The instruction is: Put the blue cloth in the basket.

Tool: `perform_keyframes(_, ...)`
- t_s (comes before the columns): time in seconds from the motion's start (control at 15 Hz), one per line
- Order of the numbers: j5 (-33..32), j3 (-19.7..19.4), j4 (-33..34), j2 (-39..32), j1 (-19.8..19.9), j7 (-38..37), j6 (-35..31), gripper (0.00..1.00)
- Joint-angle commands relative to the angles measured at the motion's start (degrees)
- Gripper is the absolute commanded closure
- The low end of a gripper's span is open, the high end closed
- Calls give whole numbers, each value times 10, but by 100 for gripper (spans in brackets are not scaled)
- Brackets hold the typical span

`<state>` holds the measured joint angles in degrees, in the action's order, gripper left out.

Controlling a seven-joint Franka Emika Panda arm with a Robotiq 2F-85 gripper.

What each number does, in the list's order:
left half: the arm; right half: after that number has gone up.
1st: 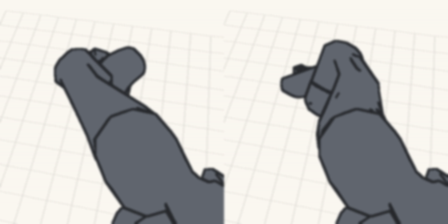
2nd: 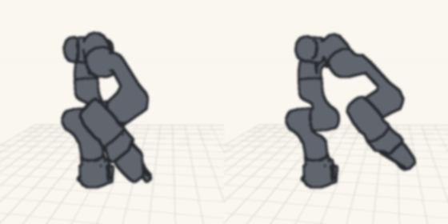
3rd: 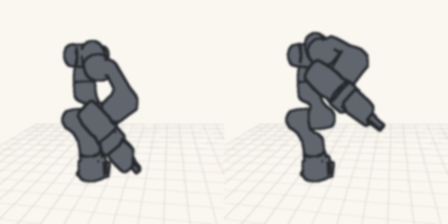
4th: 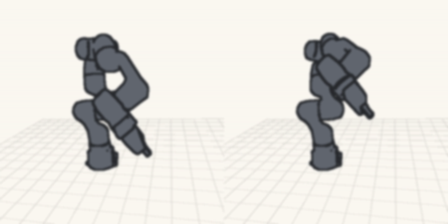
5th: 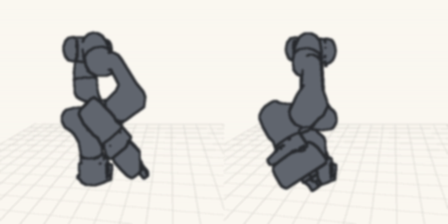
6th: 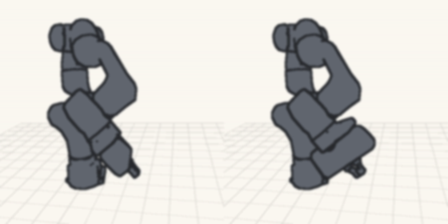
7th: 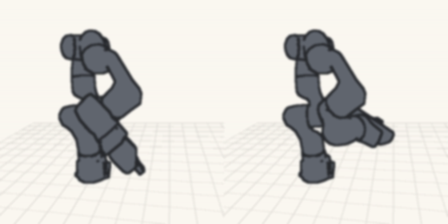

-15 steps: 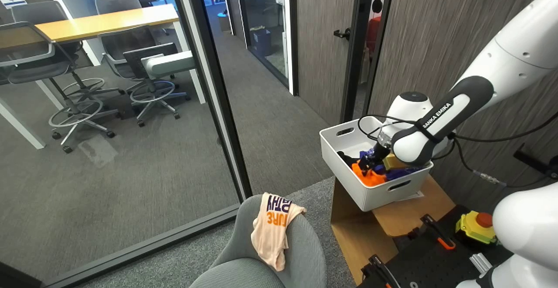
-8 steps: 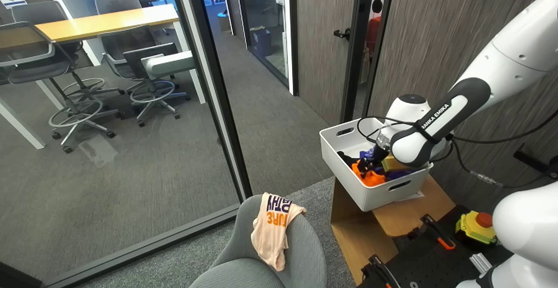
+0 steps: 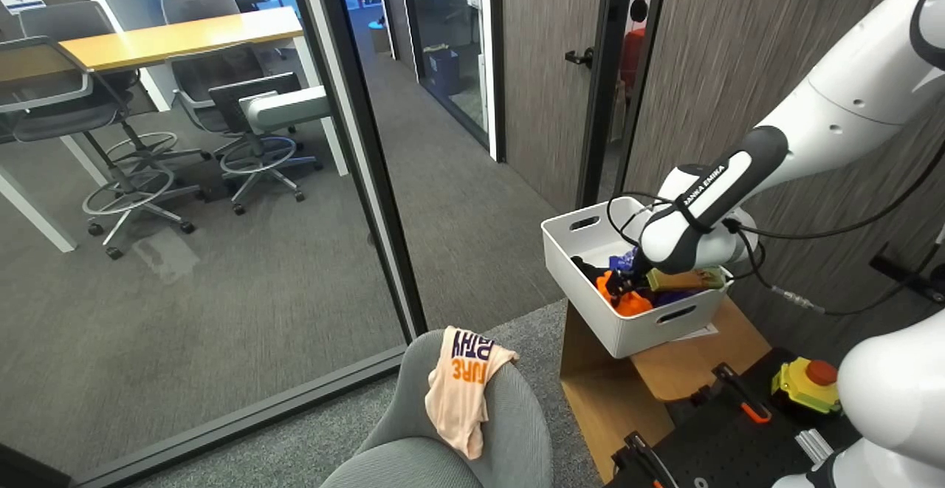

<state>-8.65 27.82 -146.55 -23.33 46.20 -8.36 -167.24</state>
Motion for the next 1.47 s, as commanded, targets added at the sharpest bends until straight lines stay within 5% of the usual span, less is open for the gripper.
perform_keyframes(0.0,103,-45,5,18,-68,84,4,32)
perform_keyframes(0.47,196,-106,12,29,-144,157,11,87)
perform_keyframes(0.6,208,-121,12,32,-162,166,12,93)
perform_keyframes(0.93,237,-137,11,39,-183,190,17,89)
perform_keyframes(1.4,428,-8,24,76,-61,363,115,90)
